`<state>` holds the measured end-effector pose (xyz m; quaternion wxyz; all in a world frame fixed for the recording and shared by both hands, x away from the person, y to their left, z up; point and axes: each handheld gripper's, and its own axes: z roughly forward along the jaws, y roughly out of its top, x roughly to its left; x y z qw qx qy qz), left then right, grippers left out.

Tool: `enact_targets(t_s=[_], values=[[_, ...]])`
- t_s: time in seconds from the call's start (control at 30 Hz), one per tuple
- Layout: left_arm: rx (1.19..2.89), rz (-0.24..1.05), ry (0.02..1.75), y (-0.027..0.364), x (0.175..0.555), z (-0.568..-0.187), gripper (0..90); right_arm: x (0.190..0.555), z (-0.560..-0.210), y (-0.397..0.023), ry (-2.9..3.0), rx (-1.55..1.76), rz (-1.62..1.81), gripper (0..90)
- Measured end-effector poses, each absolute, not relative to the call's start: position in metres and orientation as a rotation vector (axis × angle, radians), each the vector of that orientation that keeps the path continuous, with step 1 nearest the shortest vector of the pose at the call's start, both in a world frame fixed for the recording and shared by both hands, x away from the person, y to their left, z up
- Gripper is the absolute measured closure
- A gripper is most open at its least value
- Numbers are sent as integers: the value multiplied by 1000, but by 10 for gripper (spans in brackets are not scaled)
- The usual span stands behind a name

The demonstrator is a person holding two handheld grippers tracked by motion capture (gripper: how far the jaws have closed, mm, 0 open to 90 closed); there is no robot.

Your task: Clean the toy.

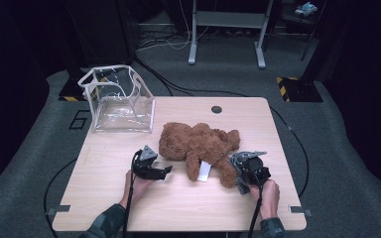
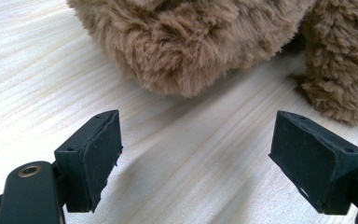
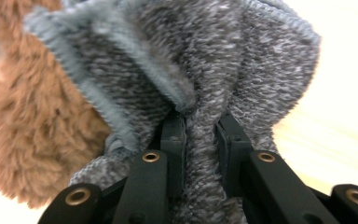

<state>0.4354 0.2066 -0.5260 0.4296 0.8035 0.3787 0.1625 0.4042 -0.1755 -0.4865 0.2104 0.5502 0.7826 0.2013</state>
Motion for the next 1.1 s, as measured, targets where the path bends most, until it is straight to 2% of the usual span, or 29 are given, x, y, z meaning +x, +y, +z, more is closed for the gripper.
enact_targets(t_s=[0.27,0.67,0.9,1.1], values=[[2008,396,945,207,435,-526,160,415,-449,-177,2072,1508,692,754],[1927,351,978,212,428,-521,147,422,-436,-185,2020,1502,716,755],[1929,353,896,183,407,-509,147,420,-435,-197,1991,1515,723,755],[1948,298,879,159,402,-510,148,417,-437,-208,1967,1553,723,755]])
